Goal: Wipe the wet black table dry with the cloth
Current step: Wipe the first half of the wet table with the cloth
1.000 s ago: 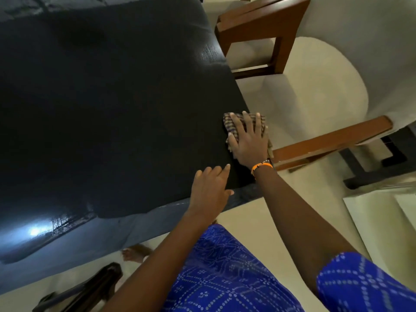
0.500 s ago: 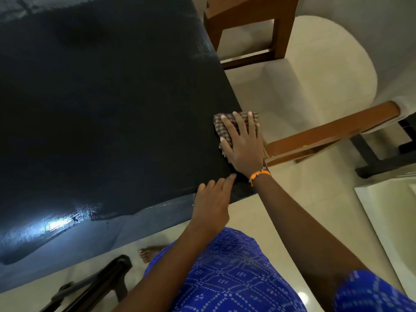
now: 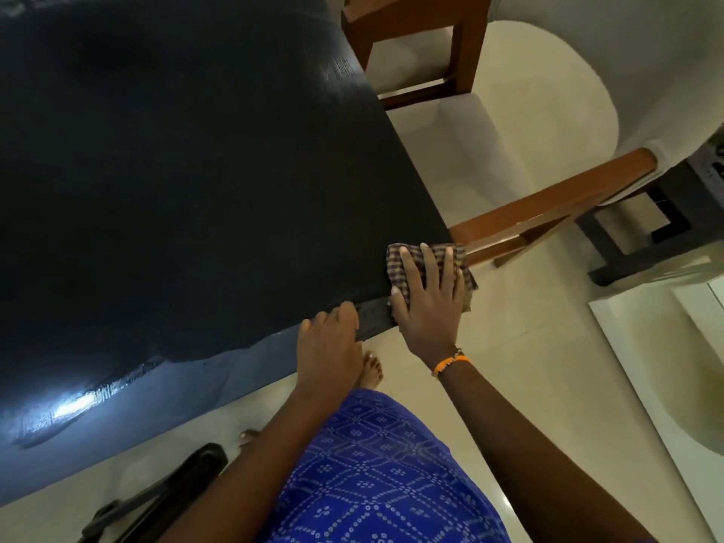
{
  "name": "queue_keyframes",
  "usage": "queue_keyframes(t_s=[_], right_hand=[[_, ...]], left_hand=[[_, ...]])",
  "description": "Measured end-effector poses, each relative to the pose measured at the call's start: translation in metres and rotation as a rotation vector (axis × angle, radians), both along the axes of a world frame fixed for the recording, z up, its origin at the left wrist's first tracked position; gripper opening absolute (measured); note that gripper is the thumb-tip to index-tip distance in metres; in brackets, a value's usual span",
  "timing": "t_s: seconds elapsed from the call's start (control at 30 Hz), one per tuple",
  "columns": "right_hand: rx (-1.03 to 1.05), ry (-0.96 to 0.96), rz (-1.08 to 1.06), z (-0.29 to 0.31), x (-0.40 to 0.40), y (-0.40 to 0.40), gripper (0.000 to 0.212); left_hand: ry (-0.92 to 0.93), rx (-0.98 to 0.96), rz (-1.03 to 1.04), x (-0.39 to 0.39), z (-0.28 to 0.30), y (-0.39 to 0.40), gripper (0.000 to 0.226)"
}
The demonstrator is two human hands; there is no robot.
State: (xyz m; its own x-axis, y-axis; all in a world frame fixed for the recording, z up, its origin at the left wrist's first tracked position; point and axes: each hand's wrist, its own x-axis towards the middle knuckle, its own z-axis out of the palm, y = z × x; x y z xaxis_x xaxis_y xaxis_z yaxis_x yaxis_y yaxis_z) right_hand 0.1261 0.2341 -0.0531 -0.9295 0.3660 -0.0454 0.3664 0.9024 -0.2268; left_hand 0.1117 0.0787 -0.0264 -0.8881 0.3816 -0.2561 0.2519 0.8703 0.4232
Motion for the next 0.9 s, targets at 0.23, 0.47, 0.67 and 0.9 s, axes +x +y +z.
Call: queue_keyframes(t_s=[0.23,0.47,0.67,0.9], right_hand=[[-0.019,-0.054,0.166,-0.005,0.005,-0.118,0.063],[0.006,-0.051,0.351,-0.003,0.013,-0.237,0.062],[-0.017,-0.036,0.554,-0.002,0.025,-0.346,0.063],[-0.084,-0.053,0.881,-0.002,0.023,-0.445,0.058]], left_hand=[[-0.035,-0.019,0.134,0.016,-0.002,-0.094,0.023],[-0.003,-0.012,0.368,0.039,-0.003,-0.221,0.032],[0.019,-0.049,0.592,0.063,-0.003,-0.315,0.030],[0.035,-0.031,0.837,0.090,-0.007,-0.400,0.033]])
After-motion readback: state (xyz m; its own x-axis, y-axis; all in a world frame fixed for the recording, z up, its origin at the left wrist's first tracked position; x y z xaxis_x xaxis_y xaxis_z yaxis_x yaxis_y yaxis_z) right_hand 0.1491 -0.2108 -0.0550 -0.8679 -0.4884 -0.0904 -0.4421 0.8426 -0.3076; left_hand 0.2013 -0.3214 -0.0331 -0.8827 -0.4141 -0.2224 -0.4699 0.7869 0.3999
